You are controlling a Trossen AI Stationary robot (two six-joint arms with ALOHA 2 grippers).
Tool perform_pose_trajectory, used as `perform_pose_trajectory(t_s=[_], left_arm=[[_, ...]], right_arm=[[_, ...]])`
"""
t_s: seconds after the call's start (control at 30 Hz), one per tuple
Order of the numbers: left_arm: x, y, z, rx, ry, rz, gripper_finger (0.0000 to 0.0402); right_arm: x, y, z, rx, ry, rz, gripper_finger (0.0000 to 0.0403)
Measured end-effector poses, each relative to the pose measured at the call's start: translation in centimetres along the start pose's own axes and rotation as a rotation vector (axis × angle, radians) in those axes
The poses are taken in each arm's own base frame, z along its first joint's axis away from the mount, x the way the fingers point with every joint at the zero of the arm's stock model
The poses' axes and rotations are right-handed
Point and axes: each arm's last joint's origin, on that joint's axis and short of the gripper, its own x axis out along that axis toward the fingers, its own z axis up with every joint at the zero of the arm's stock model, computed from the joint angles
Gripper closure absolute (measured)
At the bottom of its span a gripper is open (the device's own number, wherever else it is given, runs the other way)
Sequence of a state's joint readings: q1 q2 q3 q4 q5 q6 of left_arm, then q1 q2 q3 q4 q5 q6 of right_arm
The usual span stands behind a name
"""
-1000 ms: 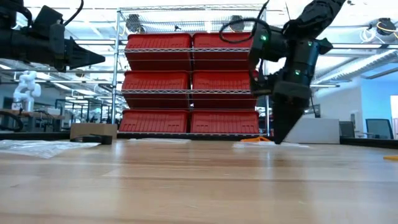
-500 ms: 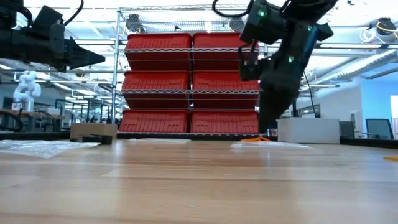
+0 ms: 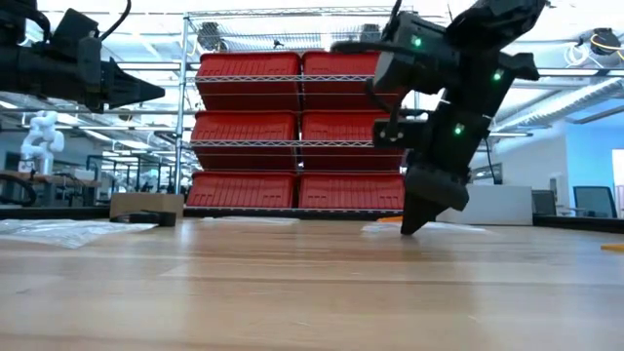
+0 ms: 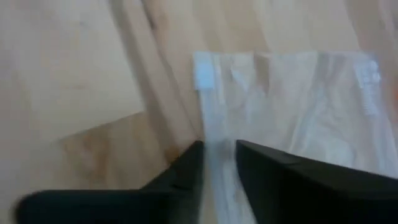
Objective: Sort rubber bands
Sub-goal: Open the middle right transparent zip bag
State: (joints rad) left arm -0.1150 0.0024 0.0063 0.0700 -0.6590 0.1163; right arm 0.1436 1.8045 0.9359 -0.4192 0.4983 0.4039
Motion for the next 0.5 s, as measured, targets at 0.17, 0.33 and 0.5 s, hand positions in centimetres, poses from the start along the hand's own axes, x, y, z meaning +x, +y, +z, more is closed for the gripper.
perform_pose_trajectory(t_s=[0.17, 0.33, 0.5], left_arm=[[0.0, 0.0, 0.0, 0.000, 0.000, 0.000, 0.0400], [0.0, 0.0, 0.0, 0.000, 0.000, 0.000, 0.0400], [0.0, 0.0, 0.0, 0.000, 0.000, 0.000, 0.0400]], right_arm=[[0.1, -0.2, -0.1, -0.019, 0.001, -0.032, 0.0393], [-1.0, -0.2, 0.7, 0.022, -0.025, 0.042, 0.0400], [-3.0, 1.0, 2.9, 0.048, -0.094, 0.227, 0.0401]])
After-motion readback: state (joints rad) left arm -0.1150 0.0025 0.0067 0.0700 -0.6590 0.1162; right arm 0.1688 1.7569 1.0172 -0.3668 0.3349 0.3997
